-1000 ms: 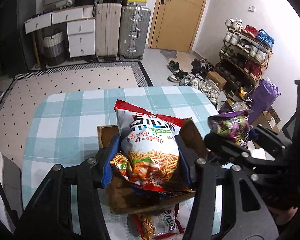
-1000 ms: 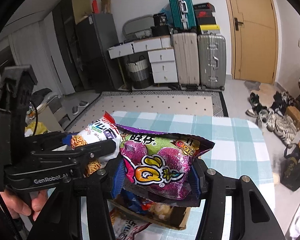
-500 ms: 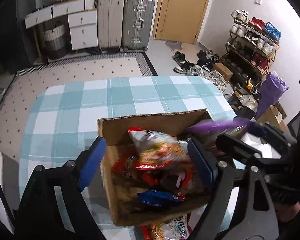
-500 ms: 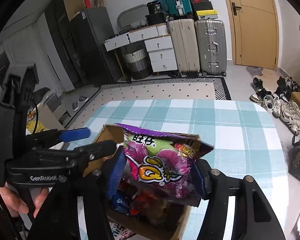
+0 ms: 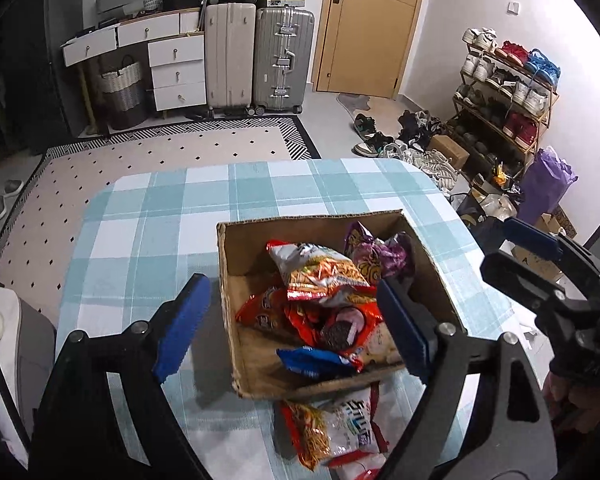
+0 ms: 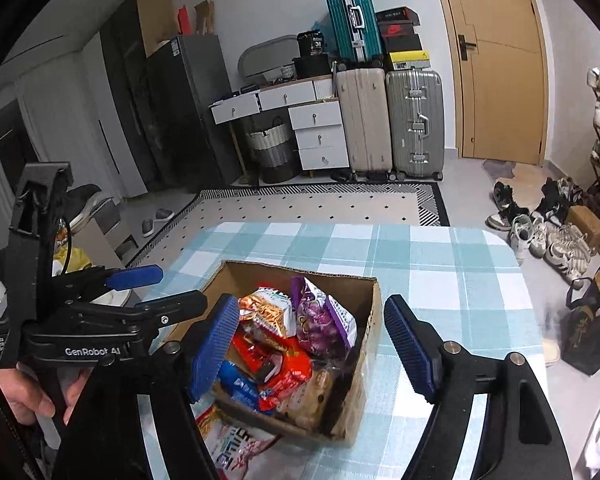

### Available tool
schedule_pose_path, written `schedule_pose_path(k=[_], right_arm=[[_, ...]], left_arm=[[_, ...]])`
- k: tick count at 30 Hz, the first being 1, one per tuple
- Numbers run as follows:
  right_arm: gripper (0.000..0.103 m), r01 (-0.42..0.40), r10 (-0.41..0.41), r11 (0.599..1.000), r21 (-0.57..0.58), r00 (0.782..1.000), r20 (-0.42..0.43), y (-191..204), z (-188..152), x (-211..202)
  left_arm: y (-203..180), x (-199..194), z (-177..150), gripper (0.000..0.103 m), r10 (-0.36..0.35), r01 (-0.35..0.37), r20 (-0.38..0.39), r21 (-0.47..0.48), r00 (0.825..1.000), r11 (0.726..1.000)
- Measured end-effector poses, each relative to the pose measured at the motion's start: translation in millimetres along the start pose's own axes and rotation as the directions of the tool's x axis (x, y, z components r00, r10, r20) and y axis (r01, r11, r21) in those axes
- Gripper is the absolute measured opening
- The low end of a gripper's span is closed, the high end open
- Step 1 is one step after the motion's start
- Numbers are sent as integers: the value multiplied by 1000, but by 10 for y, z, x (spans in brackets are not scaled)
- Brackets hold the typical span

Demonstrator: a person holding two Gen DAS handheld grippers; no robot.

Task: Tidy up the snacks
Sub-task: 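Withdraw both tools from the box toward the last two snacks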

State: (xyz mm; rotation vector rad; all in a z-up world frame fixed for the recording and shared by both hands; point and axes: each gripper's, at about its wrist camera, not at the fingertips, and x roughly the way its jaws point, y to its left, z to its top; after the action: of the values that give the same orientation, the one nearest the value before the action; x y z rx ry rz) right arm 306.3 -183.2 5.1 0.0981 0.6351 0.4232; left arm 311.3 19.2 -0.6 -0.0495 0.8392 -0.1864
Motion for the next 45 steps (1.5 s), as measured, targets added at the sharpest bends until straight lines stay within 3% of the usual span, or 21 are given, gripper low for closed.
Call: schedule_pose_path(k=[10,15,17,26,31,37,45], right_arm=[[77,-5,6,1000,-28,999,40,264,-190,-519],[80,-10,11,1000,-21,998,62,376,-365,-775],[81,-13,15,1000,-18,997,69,411,-449,-858],[84,-13,14,1000,-8,996,93,578,-828,-1190],[85,-20,21,1000,-6,996,87,646,-1014,-1275],[86,-31,29,999,34,997,70,672,-1232,-1251],[86,-22,21,999,39,1000,17,758,-1550,-1115]], left_arm=[[-74,-485,-287,86,9,-9,38,1,999,1000],[-94,-717,-434,92,17,-16,65,-5,998,1000],[-107,-811,-509,101,20,-20,80,-6,997,1000],[-115,-1237,-869,102,35,-31,136,-28,990,999],[-144,-1413,-1119,102,90,-90,187,-10,978,996],[-58,-1425,-1425,102,68,-59,154,-64,986,996],[53,-1327,-1749,102,83,-70,132,-98,988,993]])
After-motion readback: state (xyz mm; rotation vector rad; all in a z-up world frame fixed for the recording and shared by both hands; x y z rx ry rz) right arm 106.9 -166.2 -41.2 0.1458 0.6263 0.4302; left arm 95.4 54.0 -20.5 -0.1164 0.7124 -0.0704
